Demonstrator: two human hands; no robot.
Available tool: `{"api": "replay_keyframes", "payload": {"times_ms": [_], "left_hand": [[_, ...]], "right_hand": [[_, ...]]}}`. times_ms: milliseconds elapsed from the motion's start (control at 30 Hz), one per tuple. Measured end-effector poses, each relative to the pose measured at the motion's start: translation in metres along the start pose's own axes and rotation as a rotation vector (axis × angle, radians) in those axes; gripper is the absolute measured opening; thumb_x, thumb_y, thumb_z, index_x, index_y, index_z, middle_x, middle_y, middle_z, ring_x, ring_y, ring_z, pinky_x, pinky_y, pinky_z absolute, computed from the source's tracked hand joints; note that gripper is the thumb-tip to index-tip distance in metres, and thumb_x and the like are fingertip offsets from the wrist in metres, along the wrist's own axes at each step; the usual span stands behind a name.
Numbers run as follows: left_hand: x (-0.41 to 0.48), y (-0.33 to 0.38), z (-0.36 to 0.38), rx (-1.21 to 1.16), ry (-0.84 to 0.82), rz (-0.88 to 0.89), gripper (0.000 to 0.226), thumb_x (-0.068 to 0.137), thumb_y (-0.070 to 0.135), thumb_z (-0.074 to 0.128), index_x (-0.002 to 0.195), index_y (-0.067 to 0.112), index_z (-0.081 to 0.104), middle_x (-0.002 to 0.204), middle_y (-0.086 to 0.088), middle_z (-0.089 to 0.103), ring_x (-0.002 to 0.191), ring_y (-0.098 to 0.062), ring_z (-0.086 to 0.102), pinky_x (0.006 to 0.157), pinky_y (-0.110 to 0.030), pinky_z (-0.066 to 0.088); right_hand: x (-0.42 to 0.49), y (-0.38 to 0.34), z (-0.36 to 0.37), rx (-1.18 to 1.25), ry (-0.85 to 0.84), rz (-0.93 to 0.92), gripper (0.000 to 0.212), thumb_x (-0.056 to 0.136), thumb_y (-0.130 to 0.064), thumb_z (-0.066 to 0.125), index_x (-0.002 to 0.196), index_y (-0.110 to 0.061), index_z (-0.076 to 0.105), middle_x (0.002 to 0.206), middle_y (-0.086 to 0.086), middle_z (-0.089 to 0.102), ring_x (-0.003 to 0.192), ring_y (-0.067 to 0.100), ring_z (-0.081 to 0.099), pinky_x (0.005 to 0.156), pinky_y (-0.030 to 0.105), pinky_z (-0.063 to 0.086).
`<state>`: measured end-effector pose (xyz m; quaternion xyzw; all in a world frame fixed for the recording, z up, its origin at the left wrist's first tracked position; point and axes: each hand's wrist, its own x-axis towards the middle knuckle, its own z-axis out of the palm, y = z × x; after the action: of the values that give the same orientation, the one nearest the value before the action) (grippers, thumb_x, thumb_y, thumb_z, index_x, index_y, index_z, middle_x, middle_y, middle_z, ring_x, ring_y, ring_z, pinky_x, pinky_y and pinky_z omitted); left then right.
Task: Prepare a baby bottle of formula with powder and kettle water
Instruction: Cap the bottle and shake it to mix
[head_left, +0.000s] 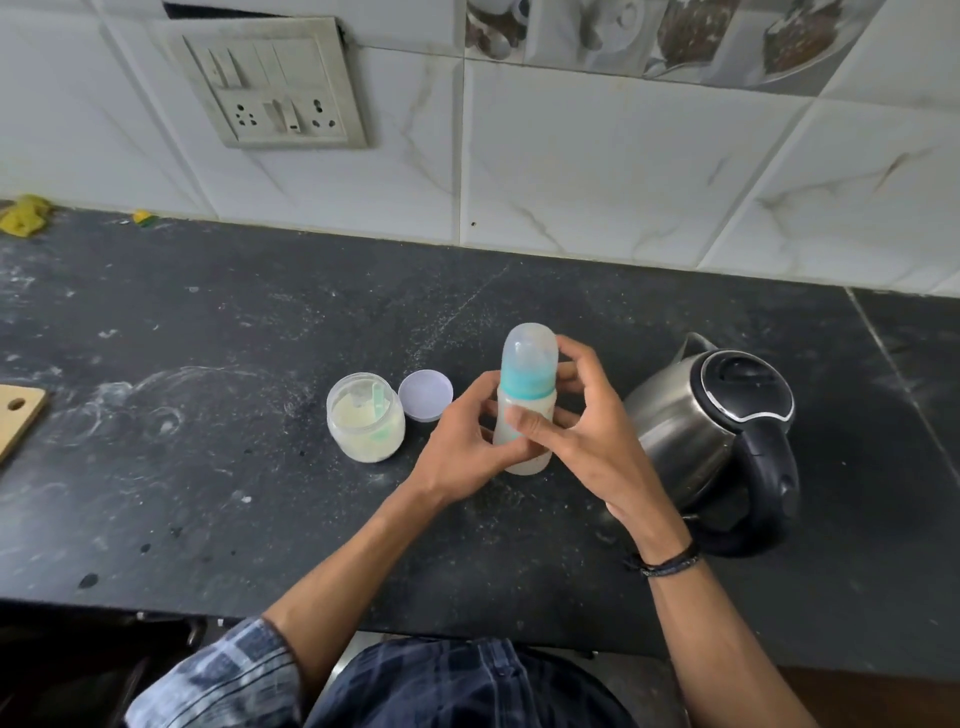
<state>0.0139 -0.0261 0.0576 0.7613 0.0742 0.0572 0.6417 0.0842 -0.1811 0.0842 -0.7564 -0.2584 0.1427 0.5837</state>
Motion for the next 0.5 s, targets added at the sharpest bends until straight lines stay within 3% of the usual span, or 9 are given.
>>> {"api": "replay_keyframes", "payload": {"times_ms": [100,167,233,300,367,433,500], "left_hand": [[-0.003,0.007,0.004,-0.039,0.142,0.027,0.060,0.069,0.050,0.076,0.122,0.029,0.057,0.106,0.019,0.071,0.099,-0.008,0.070,0.082,-0.036,0.059],[-0.005,0.015,0.004,-0.088,0.293,0.137,0.056,0.072,0.044,0.076,0.119,0.020,0.057,0.101,0.026,0.070,0.093,0.000,0.069,0.076,-0.020,0.055],[0.000,0.024,0.000,-0.128,0.403,0.272,0.046,0.076,0.040,0.075,0.115,0.018,0.062,0.096,0.022,0.071,0.089,-0.002,0.069,0.076,-0.022,0.055],[0.000,0.037,-0.003,-0.154,0.448,0.375,0.032,0.078,0.039,0.074,0.109,0.041,0.066,0.095,0.022,0.070,0.088,-0.002,0.067,0.079,-0.028,0.056],[-0.008,0.037,-0.002,-0.162,0.497,0.483,0.037,0.080,0.035,0.075,0.108,0.055,0.060,0.098,0.015,0.069,0.093,-0.003,0.065,0.086,-0.024,0.053],[-0.013,0.039,0.002,-0.079,0.525,0.505,0.043,0.081,0.046,0.079,0.115,0.049,0.052,0.104,-0.005,0.066,0.100,-0.020,0.066,0.093,-0.033,0.053],[-0.011,0.045,0.011,-0.112,0.429,0.541,0.042,0.083,0.039,0.078,0.115,0.040,0.052,0.108,0.000,0.063,0.104,-0.011,0.064,0.095,-0.028,0.051]], "right_hand": [[-0.004,0.003,-0.001,0.106,0.175,-0.025,0.060,0.079,-0.072,0.077,0.132,-0.050,0.060,0.116,-0.015,0.066,0.120,0.003,0.061,0.104,0.026,0.051],[-0.008,0.010,0.002,0.136,0.354,-0.026,0.042,0.089,-0.062,0.071,0.126,-0.043,0.064,0.106,-0.017,0.069,0.108,0.000,0.064,0.095,0.016,0.050],[-0.012,0.022,0.006,0.126,0.454,0.051,0.023,0.097,-0.051,0.070,0.116,-0.039,0.067,0.100,-0.018,0.073,0.100,0.001,0.067,0.091,0.024,0.056],[-0.017,0.036,0.009,0.105,0.461,0.136,0.005,0.102,-0.039,0.068,0.106,-0.042,0.070,0.098,-0.019,0.074,0.098,0.005,0.069,0.094,0.042,0.059],[-0.022,0.044,0.010,0.093,0.453,0.153,0.005,0.101,-0.044,0.068,0.099,-0.047,0.072,0.097,-0.018,0.074,0.096,0.006,0.070,0.093,0.045,0.059],[-0.022,0.043,0.009,0.078,0.454,0.147,0.011,0.094,-0.058,0.063,0.099,-0.052,0.071,0.096,-0.015,0.074,0.092,0.006,0.069,0.088,0.042,0.060],[-0.021,0.043,0.008,0.083,0.449,0.168,0.018,0.091,-0.063,0.061,0.100,-0.051,0.071,0.096,-0.012,0.074,0.091,0.008,0.069,0.087,0.042,0.060]]}}
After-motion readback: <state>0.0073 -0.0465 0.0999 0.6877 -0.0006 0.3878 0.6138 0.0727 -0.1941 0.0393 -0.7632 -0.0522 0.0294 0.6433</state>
